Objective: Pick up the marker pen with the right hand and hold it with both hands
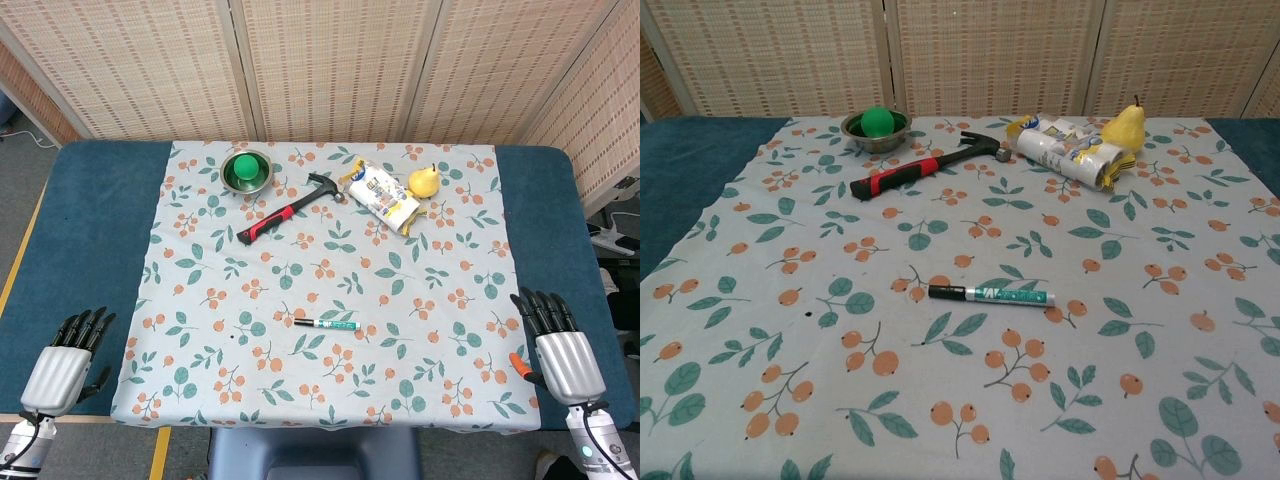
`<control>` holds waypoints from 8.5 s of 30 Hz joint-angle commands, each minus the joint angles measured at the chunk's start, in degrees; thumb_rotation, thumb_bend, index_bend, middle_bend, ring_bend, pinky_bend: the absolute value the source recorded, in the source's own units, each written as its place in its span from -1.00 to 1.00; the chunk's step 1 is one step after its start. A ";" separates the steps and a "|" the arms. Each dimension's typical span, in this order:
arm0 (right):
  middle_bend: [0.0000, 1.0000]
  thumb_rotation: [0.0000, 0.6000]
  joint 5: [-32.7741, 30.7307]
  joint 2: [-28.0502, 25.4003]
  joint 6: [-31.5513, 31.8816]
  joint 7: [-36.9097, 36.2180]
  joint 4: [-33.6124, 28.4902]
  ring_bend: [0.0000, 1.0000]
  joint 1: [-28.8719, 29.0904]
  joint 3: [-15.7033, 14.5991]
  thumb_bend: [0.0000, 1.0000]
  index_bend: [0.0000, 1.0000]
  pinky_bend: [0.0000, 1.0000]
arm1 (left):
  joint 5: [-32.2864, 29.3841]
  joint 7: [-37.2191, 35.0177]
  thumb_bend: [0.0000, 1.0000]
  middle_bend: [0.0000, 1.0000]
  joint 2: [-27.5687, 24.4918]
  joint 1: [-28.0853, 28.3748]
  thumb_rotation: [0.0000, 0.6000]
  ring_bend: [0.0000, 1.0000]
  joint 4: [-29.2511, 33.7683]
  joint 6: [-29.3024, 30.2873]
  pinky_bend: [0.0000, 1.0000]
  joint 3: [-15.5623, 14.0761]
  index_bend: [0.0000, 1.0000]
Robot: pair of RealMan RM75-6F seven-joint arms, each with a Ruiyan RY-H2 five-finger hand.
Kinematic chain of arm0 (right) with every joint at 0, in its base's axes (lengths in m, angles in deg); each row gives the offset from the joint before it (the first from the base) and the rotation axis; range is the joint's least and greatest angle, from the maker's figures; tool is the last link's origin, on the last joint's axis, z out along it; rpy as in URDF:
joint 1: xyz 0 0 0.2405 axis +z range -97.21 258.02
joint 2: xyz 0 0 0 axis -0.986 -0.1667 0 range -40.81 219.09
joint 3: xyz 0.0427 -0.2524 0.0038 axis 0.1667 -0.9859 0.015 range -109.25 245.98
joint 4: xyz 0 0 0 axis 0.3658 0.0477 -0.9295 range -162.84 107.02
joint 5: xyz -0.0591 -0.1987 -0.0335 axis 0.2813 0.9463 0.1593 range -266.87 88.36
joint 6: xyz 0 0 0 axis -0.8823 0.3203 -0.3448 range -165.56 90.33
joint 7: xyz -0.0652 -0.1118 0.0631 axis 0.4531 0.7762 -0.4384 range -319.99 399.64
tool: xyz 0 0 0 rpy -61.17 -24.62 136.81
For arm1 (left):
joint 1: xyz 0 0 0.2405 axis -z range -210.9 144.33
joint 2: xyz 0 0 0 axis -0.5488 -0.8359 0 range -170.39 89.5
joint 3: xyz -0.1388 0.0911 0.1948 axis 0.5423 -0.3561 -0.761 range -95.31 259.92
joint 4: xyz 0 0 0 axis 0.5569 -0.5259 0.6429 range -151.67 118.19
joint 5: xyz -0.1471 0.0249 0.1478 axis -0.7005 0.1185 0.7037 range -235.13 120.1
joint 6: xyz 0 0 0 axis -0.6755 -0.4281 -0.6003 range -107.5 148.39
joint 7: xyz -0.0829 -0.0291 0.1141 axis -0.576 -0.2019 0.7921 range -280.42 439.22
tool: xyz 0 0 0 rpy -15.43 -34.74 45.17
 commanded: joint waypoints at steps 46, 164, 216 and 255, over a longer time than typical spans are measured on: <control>-0.39 1.00 -33.48 39.50 -27.47 42.34 11.30 -1.00 35.63 11.22 -0.55 -0.24 -1.00 | -0.82 -6.99 -0.25 -1.00 -2.87 0.91 1.00 -1.00 0.45 -1.77 -0.81 0.24 -1.00; 0.37 1.00 -30.91 41.92 -19.52 37.09 10.42 -0.18 45.86 14.07 -0.19 0.69 -0.90 | -14.92 33.40 -0.33 0.46 34.81 26.90 1.00 0.12 -6.69 -9.29 0.50 12.67 0.06; 0.38 1.00 -30.32 39.52 -18.77 37.16 9.20 -0.18 44.56 12.90 -0.19 0.69 -0.90 | -9.01 29.20 0.64 1.00 35.92 27.14 1.00 0.36 -12.60 -5.20 0.59 11.42 0.64; -1.00 1.00 -12.21 7.49 1.63 25.00 -14.10 -1.00 18.79 -7.02 -0.51 -1.00 -1.00 | -3.41 -9.80 -0.20 -0.98 7.65 10.62 1.00 -1.00 2.14 -0.23 -0.49 -1.84 -1.00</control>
